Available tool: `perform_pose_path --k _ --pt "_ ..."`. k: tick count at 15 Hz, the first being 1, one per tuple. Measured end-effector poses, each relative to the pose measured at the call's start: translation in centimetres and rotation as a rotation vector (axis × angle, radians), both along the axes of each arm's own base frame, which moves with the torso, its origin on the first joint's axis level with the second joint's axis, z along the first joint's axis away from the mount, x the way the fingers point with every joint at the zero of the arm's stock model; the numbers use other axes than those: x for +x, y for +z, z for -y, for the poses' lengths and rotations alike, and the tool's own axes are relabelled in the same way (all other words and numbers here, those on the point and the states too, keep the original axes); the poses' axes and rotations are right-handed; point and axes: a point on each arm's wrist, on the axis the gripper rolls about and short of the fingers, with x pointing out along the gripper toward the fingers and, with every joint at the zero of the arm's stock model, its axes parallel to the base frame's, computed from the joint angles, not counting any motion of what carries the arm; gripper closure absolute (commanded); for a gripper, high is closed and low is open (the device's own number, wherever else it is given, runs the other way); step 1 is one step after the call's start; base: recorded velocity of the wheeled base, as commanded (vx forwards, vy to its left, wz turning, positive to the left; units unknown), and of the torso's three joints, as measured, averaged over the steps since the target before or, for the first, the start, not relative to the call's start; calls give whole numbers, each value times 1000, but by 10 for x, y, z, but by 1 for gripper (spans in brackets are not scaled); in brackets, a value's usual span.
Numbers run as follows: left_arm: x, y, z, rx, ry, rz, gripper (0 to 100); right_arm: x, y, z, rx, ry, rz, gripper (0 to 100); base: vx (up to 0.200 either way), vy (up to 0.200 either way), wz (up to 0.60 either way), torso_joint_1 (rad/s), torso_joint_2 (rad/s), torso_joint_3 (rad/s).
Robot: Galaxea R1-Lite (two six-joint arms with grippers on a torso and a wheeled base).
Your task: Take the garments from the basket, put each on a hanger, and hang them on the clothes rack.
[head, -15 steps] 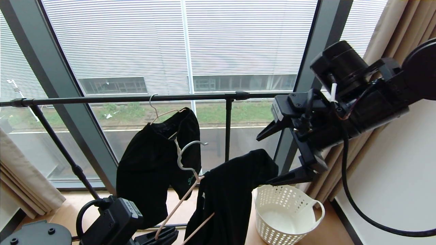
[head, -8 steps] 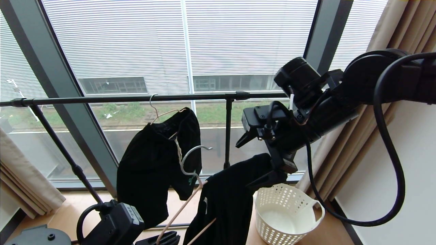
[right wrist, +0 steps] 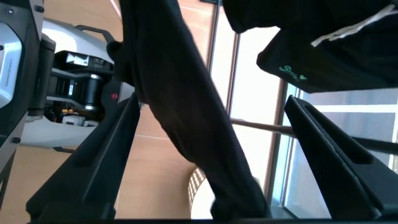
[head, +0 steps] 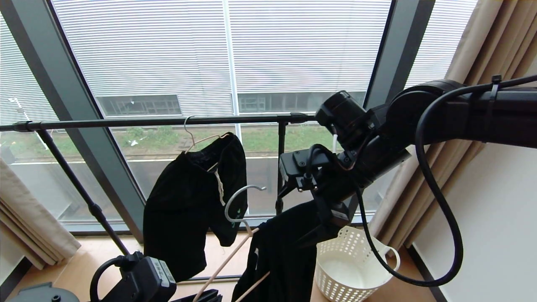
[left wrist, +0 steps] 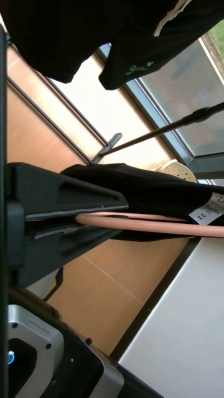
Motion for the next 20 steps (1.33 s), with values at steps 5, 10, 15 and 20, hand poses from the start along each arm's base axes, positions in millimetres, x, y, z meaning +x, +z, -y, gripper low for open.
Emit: perform_pose_path --k 5,10,15,20 --pt "-3 -1 -2 9 -15 10 100 -3 -6 -8 -10 21 -11 0 0 0 0 0 0 0" --pt "-4 0 -2 5 -15 13 100 -5 -9 -11 -19 32 -20 0 0 0 0 0 0 0" --pt "-4 1 -3 2 -14 15 100 -9 -11 -14 -24 44 -26 100 0 0 0 0 0 0" --pt "-3 1 -3 1 -10 15 100 -11 -16 -13 -40 46 -44 100 0 0 0 0 0 0"
